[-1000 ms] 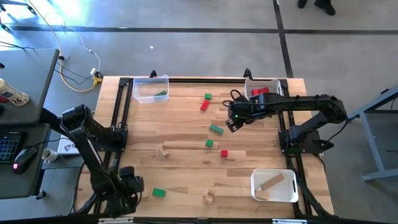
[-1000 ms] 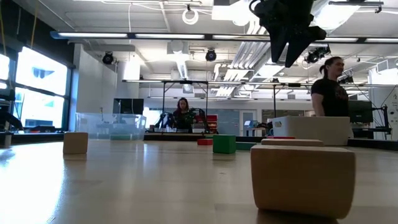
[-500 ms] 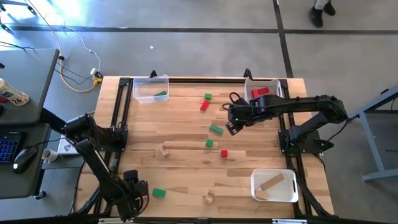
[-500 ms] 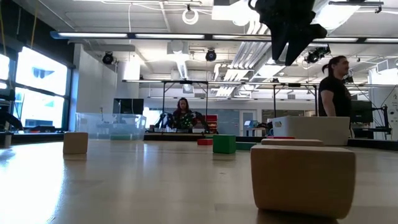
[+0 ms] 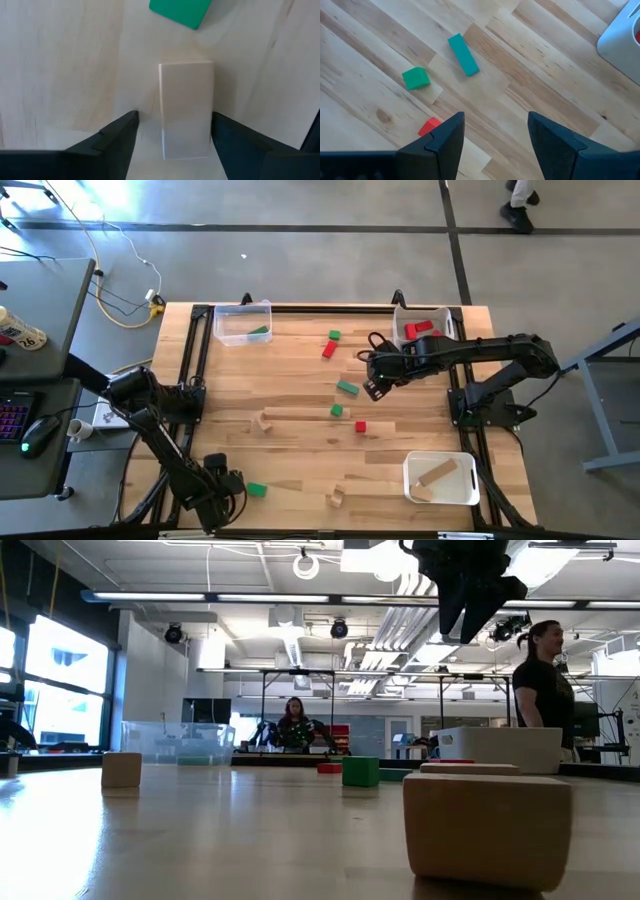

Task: Sort & place blocks by color
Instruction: Put the brown block into the white bin

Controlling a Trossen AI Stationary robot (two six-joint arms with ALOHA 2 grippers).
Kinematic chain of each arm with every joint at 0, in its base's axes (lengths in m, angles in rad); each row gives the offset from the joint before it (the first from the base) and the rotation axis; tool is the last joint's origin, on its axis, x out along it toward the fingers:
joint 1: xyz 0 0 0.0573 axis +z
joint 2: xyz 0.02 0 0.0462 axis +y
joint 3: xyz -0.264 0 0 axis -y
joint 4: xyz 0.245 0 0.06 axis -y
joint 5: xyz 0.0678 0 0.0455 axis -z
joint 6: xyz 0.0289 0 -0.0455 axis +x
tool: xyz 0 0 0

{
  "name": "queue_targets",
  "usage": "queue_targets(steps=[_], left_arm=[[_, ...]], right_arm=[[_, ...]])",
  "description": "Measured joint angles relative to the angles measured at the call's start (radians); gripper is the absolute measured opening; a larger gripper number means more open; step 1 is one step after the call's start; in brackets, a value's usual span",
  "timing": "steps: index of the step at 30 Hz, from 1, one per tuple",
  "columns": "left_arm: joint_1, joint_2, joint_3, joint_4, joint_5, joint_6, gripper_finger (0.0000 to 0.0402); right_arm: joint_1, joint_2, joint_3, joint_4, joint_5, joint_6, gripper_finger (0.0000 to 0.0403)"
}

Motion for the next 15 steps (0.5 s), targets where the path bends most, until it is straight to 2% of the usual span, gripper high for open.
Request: queue_targets(steps=[4,9,15], left_arm=[[0.0,-0.004,-0.014,0.006,0.005,0.031,0.0193],[0.009,-0.009,-0.015,0.015,0.013,0.088,0.0102],[0.054,-0.017,-0.017,0.017,0.059,0.154,0.0096]], right_arm=[[0.013,0.0,0.0,0.0,0.0,0.0,0.0204],[0.048,0.0,0.0,0.002,0.019,0.027,0.0204],[0.094,0.0,0.0,0.003,0.044,0.068,0.0204]])
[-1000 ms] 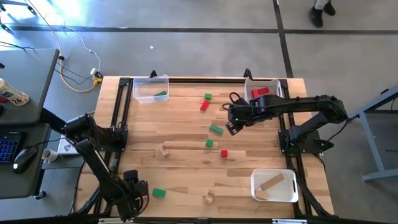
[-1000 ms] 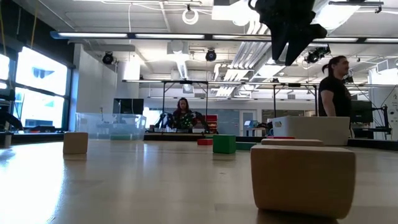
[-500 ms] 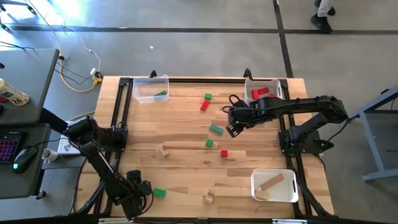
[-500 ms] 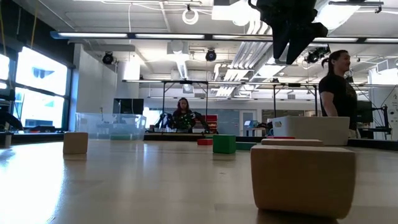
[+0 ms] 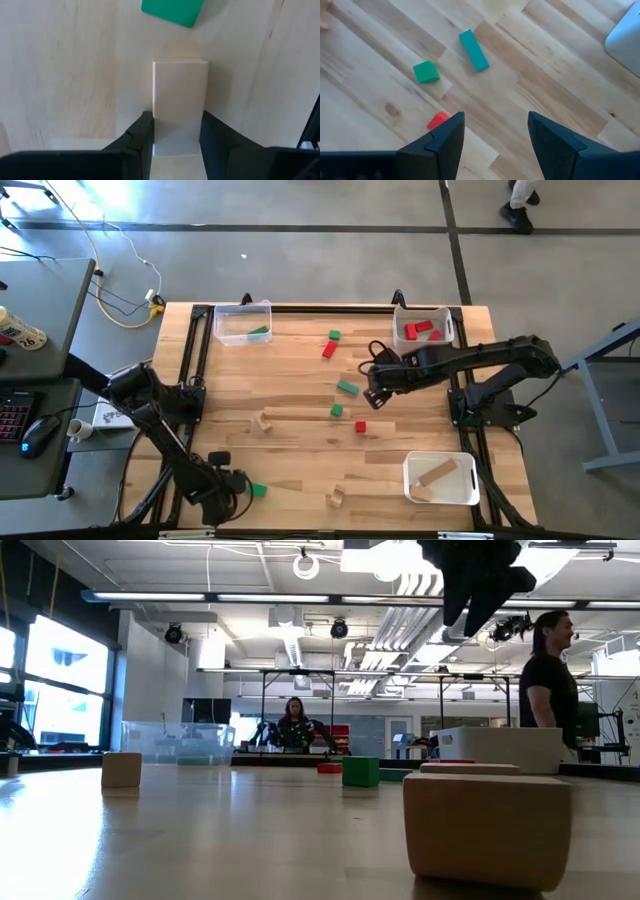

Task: Sort & place blocks by color
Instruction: Put the brown block into the white bin

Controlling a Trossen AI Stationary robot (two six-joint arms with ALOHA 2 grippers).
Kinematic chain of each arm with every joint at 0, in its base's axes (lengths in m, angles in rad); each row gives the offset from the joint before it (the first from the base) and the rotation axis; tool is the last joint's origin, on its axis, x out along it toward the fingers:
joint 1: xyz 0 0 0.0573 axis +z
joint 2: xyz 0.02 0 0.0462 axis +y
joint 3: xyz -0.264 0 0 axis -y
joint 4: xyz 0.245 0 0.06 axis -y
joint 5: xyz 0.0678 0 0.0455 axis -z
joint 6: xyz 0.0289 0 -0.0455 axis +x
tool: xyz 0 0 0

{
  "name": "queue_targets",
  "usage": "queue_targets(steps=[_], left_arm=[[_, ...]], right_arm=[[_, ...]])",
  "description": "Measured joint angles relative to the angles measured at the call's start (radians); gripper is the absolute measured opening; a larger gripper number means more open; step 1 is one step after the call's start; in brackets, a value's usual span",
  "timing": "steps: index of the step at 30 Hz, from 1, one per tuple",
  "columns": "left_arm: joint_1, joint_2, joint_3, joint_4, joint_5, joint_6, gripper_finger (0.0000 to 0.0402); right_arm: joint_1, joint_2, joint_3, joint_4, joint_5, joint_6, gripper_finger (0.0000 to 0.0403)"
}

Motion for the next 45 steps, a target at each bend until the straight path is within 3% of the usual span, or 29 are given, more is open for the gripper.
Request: queue_targets(steps=[14,19,26,40,45], left_arm=[[0.2,-0.206,-0.002,-0.003,-0.001,0.218,0.0096],[0.305,-0.297,-0.002,-0.006,0.004,0.295,0.0096],[0.472,-0.385,-0.002,0.039,0.017,0.374,0.0096],[0.806,-0.41,0.0,0.169,0.355,0.546,0.0096],[0.929,-0.41,0.0,0.251,0.541,0.589,0.0096]], right_arm=[[0.05,0.0,0.0,0.016,0.0,-0.109,0.0204],[0.05,0.0,0.0,0.095,-0.002,-0.185,0.0204],[0.05,0.0,0.0,0.305,-0.048,-0.426,0.0204],[0.05,0.0,0.0,0.614,-0.091,-0.899,0.0204],[0.046,0.0,0.0,0.669,-0.134,-0.998,0.0204]])
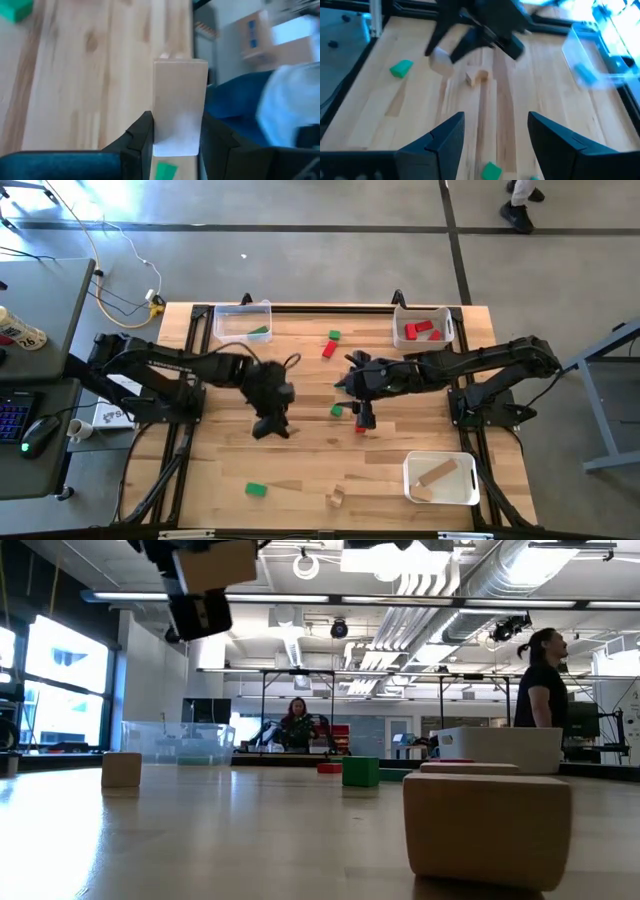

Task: Sort & place blocks by color
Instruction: Put the brown block into the white bin

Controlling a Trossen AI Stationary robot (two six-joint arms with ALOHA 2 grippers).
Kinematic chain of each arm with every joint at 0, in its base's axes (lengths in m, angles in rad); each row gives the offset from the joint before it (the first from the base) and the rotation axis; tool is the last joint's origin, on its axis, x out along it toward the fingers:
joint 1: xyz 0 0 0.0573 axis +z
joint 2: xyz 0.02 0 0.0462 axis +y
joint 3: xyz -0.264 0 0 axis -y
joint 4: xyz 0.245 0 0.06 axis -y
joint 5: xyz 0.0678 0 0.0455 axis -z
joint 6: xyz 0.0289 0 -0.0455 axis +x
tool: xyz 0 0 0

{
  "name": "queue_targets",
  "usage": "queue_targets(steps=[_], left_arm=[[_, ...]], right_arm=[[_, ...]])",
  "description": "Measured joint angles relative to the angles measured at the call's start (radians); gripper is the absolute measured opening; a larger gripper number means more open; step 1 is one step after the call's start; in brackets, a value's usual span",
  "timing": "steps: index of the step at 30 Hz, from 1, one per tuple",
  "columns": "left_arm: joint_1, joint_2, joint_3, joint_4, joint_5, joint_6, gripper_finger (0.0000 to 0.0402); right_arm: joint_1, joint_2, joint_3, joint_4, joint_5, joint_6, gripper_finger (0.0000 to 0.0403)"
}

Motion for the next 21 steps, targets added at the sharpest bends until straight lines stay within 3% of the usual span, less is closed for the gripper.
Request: queue_targets(steps=[9,16,21], left_arm=[[0.17,0.0,0.0,0.257,0.325,-0.07,0.0096],[0.269,0.0,0.0,0.478,0.49,-0.181,0.0096],[0.323,0.001,0.0,0.597,0.554,-0.261,0.0096]], right_arm=[[-0.052,0.0,0.0,0.12,-0.022,-0.109,0.0204],[-0.108,0.0,0.0,0.257,-0.187,-0.165,0.0204],[-0.152,0.0,0.0,0.366,-0.303,-0.199,0.0204]])
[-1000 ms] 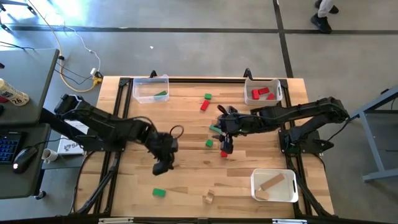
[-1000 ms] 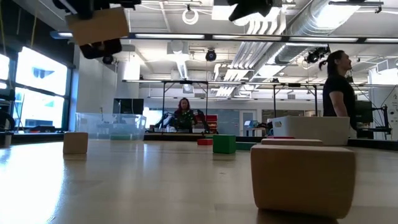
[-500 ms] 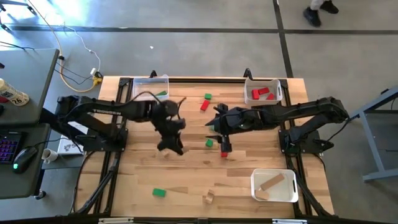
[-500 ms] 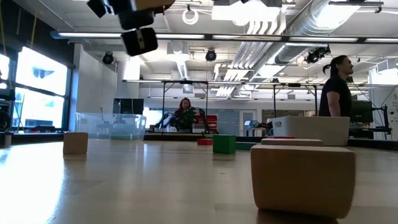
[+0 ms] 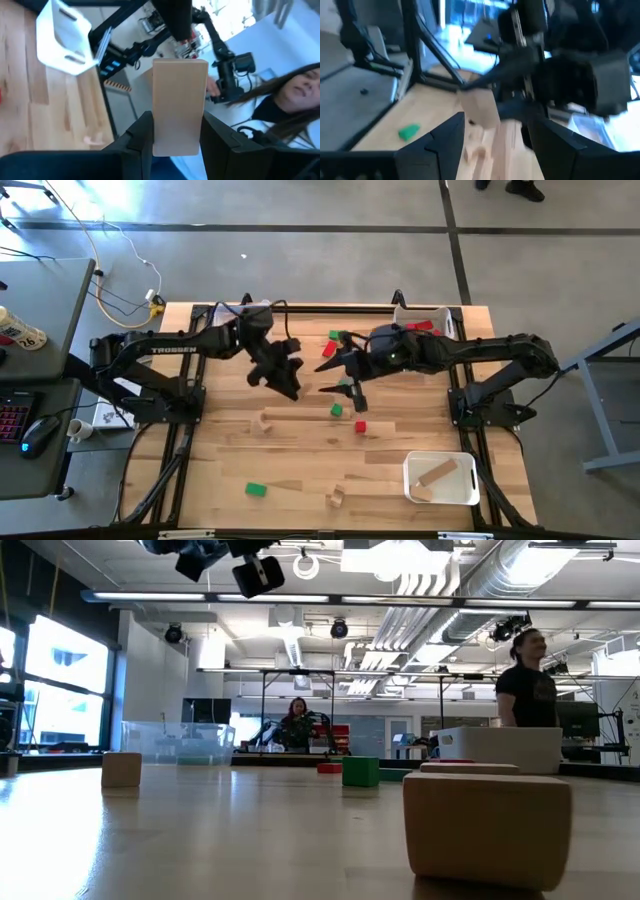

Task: Sort & place blocks by color
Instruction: Put the brown block into the white bin

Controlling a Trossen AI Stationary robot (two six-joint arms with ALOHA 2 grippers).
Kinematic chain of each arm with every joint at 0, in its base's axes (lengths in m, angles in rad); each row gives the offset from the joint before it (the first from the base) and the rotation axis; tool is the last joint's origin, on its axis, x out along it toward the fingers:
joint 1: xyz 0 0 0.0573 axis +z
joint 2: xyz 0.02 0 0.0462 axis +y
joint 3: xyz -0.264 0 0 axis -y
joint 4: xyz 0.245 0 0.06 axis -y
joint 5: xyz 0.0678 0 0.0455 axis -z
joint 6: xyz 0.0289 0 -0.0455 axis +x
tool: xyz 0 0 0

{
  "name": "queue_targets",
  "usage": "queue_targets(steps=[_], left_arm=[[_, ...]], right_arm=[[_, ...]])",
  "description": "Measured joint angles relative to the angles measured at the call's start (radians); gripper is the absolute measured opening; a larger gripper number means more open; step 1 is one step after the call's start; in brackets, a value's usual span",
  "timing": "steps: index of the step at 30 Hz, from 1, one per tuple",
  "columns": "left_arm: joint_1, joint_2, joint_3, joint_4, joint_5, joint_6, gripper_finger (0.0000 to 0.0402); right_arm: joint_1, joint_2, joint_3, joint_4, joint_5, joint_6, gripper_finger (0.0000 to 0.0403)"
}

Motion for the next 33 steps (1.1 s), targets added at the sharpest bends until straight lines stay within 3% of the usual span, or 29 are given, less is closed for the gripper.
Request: queue_targets(steps=[13,19,33], left_arm=[[0.07,0.059,0.001,0.329,0.113,-0.234,0.0096],[0.095,0.092,0.002,0.44,0.136,-0.311,0.0096],[0.088,0.174,0.117,0.452,0.166,-0.312,0.0096]], right_arm=[[-0.096,0.0,0.0,0.15,-0.206,-0.002,0.0204],[-0.098,0.0,0.0,0.151,-0.218,-0.005,0.0204],[-0.115,0.0,0.0,0.151,-0.253,0.007,0.0204]])
